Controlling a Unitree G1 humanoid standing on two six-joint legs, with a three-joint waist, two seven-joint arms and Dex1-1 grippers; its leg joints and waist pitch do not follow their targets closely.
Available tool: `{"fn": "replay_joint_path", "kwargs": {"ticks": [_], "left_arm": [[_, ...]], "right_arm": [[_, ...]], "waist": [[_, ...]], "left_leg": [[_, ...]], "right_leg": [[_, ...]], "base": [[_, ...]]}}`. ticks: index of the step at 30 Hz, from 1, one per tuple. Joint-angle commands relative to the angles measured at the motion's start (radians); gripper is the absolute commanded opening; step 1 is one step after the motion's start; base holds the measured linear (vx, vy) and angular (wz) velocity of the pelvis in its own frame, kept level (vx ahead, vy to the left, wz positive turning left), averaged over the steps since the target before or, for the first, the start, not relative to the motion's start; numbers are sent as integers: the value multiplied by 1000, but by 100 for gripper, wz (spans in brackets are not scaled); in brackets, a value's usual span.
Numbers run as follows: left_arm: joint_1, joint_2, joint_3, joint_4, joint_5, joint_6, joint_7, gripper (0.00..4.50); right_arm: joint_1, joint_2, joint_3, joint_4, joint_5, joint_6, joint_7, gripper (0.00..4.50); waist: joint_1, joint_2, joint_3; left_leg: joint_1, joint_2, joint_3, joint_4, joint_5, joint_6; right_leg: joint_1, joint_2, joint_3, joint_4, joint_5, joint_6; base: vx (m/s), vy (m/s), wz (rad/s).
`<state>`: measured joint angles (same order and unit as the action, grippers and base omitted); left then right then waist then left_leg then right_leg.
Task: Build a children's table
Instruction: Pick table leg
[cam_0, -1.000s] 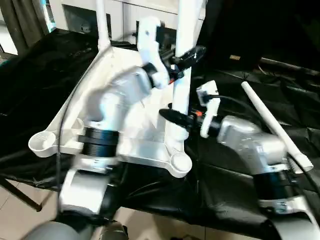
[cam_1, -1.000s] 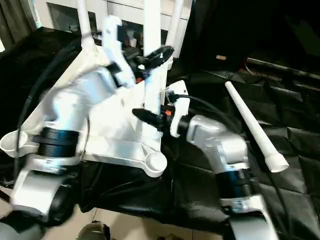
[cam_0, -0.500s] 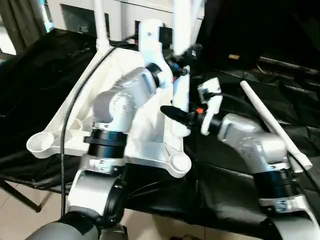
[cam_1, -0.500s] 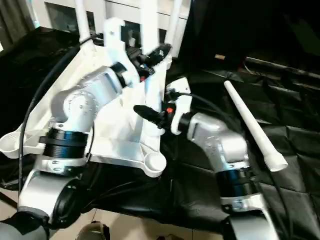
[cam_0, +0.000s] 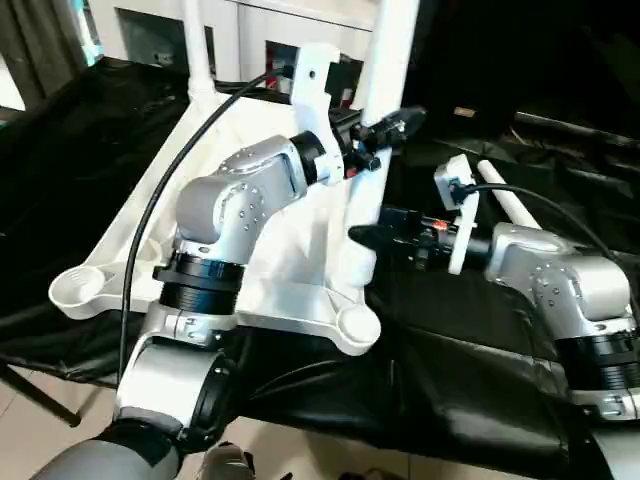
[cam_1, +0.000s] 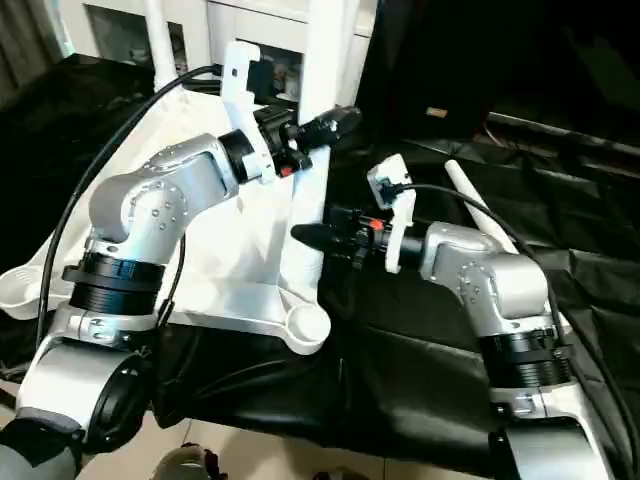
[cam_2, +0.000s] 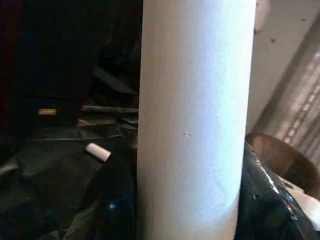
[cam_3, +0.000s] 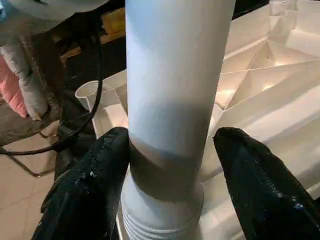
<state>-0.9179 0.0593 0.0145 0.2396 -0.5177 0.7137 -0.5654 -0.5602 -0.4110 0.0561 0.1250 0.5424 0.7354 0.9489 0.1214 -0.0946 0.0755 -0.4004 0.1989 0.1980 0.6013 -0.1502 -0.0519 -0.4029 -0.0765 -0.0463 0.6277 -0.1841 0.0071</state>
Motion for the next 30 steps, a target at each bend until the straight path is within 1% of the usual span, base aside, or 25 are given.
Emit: {"fn": "replay_joint_path", "kwargs": {"ticks": [1,2,4,5,6,7,9,11,19,25,28,30], "left_arm": [[-34,-6,-14,-32,-26,22,-27,183],[-35,-7,-13,-34,-28,24,-30,183],[-36,-10,-7,-36,-38,34,-33,183],[-35,-10,-5,-38,-42,37,-35,183],[-35,-10,-3,-41,-48,42,-40,183],[-34,-11,-1,-45,-53,46,-41,183],[-31,-11,1,-52,-60,52,-44,183],[-27,-10,2,-61,-65,61,-49,183],[-16,-2,-14,-79,-70,75,-67,183],[-17,2,-19,-84,-71,84,-77,183],[-16,5,-26,-88,-72,87,-84,183],[-16,6,-28,-85,-69,85,-87,183]], "right_arm": [[-19,-18,18,-8,5,9,29,295],[-18,-16,24,-7,3,8,33,295],[-20,-14,32,0,-4,4,36,295],[-21,-13,34,3,-8,2,37,295],[-23,-11,35,7,-11,1,40,295],[-23,-9,35,7,-11,1,40,295],[-25,-7,35,11,-12,0,41,295],[-28,-3,34,18,-12,-2,42,295],[-35,12,26,24,8,6,47,295],[-37,17,27,36,4,6,52,295],[-35,18,26,34,10,11,56,295],[-34,18,26,31,13,12,58,295]], "waist": [[0,1,-84],[1,4,-84],[-1,5,-84],[-1,1,-84],[0,2,-85],[-1,-1,-85],[-1,1,-84],[0,-1,-84],[0,2,-84],[0,3,-85],[0,7,-86],[0,7,-86]], "left_leg": [[34,32,-17,-64,-192,-38],[33,32,-17,-63,-189,-35],[33,33,-18,-63,-184,-36],[32,32,-17,-62,-178,-34],[32,32,-16,-61,-174,-31],[32,32,-16,-62,-172,-29],[32,32,-16,-62,-171,-29],[32,32,-16,-61,-170,-27],[33,32,-17,-63,-172,-31],[33,31,-17,-63,-176,-34],[33,32,-17,-63,-172,-35],[32,31,-17,-63,-168,-34]], "right_leg": [[47,-63,33,-76,-163,-189],[47,-65,33,-75,-171,-189],[47,-65,33,-74,-170,-190],[47,-64,33,-73,-163,-193],[47,-64,34,-73,-158,-194],[47,-63,33,-73,-159,-194],[47,-64,33,-73,-161,-194],[47,-64,33,-73,-165,-192],[46,-63,33,-73,-168,-189],[47,-63,33,-73,-169,-186],[47,-62,33,-71,-152,-192],[48,-62,33,-70,-140,-195]], "base": [[0,0,0],[0,0,0],[0,0,0],[0,0,0],[0,0,0],[0,0,0],[0,0,0],[0,0,0],[0,0,0],[0,0,0],[0,0,0],[0,0,0]]}}
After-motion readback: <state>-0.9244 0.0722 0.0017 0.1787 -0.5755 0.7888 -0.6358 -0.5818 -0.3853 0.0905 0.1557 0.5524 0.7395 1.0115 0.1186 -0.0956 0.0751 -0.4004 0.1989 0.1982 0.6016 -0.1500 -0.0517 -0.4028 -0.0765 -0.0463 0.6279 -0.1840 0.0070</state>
